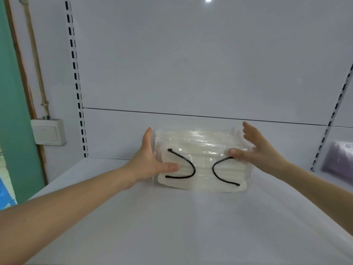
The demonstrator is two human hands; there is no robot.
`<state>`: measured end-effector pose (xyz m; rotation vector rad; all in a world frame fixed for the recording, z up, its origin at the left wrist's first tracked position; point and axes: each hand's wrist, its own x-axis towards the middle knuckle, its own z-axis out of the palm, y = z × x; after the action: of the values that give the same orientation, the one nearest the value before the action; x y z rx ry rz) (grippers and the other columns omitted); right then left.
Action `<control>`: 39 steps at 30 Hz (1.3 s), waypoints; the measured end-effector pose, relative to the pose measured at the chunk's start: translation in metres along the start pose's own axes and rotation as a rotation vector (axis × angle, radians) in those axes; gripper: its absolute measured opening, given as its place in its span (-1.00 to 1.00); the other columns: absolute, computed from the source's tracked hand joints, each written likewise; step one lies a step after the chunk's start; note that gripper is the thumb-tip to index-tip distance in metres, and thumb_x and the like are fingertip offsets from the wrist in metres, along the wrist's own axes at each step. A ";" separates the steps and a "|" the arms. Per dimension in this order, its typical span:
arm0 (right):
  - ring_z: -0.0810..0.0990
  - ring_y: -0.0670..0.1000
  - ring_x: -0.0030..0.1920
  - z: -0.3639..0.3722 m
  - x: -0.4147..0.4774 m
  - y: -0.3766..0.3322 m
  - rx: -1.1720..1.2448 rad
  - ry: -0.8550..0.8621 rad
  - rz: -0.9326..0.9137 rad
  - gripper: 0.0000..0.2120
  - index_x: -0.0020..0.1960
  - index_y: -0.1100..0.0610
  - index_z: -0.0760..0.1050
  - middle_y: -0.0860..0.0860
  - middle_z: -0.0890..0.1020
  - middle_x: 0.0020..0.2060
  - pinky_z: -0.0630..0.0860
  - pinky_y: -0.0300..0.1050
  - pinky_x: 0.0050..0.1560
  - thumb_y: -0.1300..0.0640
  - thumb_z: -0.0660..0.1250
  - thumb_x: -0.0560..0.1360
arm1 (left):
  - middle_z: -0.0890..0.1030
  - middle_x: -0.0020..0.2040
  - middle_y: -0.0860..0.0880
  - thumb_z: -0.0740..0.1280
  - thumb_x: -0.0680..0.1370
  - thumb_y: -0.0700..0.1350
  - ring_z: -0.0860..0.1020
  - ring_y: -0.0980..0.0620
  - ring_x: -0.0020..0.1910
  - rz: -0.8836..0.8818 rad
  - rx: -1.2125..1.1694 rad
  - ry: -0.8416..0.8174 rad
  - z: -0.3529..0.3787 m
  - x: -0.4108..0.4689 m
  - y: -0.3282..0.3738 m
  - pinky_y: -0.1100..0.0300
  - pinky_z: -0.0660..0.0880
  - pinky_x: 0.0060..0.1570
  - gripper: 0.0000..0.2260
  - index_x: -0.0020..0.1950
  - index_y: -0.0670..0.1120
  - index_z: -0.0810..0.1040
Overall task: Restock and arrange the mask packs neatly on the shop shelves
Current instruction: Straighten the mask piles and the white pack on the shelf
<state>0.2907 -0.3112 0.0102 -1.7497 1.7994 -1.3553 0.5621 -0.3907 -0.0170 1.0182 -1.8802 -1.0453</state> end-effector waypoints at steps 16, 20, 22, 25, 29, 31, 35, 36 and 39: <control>-0.18 -0.05 0.52 0.007 -0.012 -0.009 -0.939 -0.217 -0.265 0.07 0.51 -0.12 -0.23 -0.12 -0.12 0.52 -0.09 -0.04 0.50 -0.23 0.45 0.29 | 0.16 0.49 0.07 0.57 0.30 -0.12 0.19 0.08 0.44 -0.041 0.039 0.024 0.002 -0.002 -0.005 0.24 0.26 0.25 0.14 0.50 0.07 -0.30; -0.16 -0.06 0.52 0.008 -0.013 -0.008 -0.870 -0.212 -0.229 0.08 0.51 -0.14 -0.22 -0.12 -0.11 0.52 -0.02 -0.15 0.46 -0.19 0.48 0.28 | 0.03 0.51 0.13 0.55 0.31 -0.10 0.13 0.11 0.46 -0.036 -0.005 -0.016 0.005 0.007 0.000 0.23 0.21 0.32 0.13 0.50 0.07 -0.30; -0.15 -0.07 0.51 0.009 -0.013 -0.008 -0.852 -0.224 -0.225 0.08 0.50 -0.15 -0.22 -0.14 -0.09 0.52 0.03 -0.17 0.44 -0.18 0.48 0.28 | 0.01 0.51 0.14 0.54 0.33 -0.09 0.11 0.11 0.46 -0.030 -0.012 -0.025 0.007 0.009 0.001 0.24 0.20 0.31 0.11 0.51 0.07 -0.30; -0.15 -0.07 0.51 0.010 -0.013 -0.010 -0.857 -0.239 -0.217 0.07 0.51 -0.14 -0.21 -0.14 -0.09 0.52 0.05 -0.16 0.43 -0.17 0.48 0.29 | 0.07 0.48 0.14 0.54 0.34 -0.11 0.17 0.14 0.40 -0.034 -0.022 -0.037 0.006 0.012 -0.002 0.26 0.22 0.29 0.10 0.51 0.07 -0.29; -0.15 -0.06 0.51 0.009 -0.012 -0.012 -0.873 -0.252 -0.204 0.07 0.51 -0.14 -0.20 -0.14 -0.08 0.51 0.08 -0.13 0.44 -0.18 0.48 0.29 | 0.15 0.45 0.14 0.56 0.29 -0.10 0.23 0.17 0.36 -0.041 -0.049 -0.033 0.001 0.015 -0.008 0.21 0.27 0.33 0.14 0.50 0.07 -0.30; -0.15 -0.07 0.51 0.010 -0.013 -0.013 -0.882 -0.257 -0.208 0.07 0.51 -0.14 -0.20 -0.15 -0.08 0.51 0.09 -0.13 0.44 -0.18 0.48 0.29 | 0.19 0.46 0.13 0.60 0.24 -0.05 0.26 0.13 0.39 -0.047 -0.056 -0.046 0.001 0.016 -0.009 0.15 0.29 0.36 0.19 0.50 0.09 -0.29; -0.16 -0.08 0.51 0.010 -0.012 -0.015 -0.886 -0.263 -0.205 0.07 0.51 -0.14 -0.21 -0.16 -0.07 0.51 0.10 -0.13 0.44 -0.18 0.48 0.29 | 0.25 0.43 0.12 0.61 0.07 0.10 0.30 0.09 0.39 -0.038 -0.034 -0.072 0.003 0.017 -0.010 0.05 0.35 0.35 0.27 0.50 0.14 -0.22; -0.16 -0.08 0.51 0.010 -0.012 -0.015 -0.888 -0.266 -0.203 0.07 0.51 -0.14 -0.21 -0.17 -0.07 0.51 0.09 -0.13 0.43 -0.19 0.48 0.29 | 0.24 0.43 0.12 0.62 0.11 0.06 0.29 0.09 0.39 -0.041 -0.041 -0.070 0.003 0.017 -0.009 0.06 0.34 0.35 0.25 0.50 0.13 -0.23; -0.17 -0.09 0.51 0.009 -0.014 -0.017 -0.890 -0.284 -0.201 0.09 0.51 -0.13 -0.21 -0.17 -0.08 0.51 0.04 -0.17 0.43 -0.21 0.48 0.27 | 0.19 0.44 0.15 0.60 0.22 -0.02 0.25 0.09 0.41 -0.059 -0.038 -0.056 0.002 0.015 -0.008 0.13 0.29 0.36 0.20 0.50 0.09 -0.28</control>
<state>0.3111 -0.2998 0.0132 -2.4228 2.2624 -0.2706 0.5560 -0.4065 -0.0215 1.0377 -1.8780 -1.1495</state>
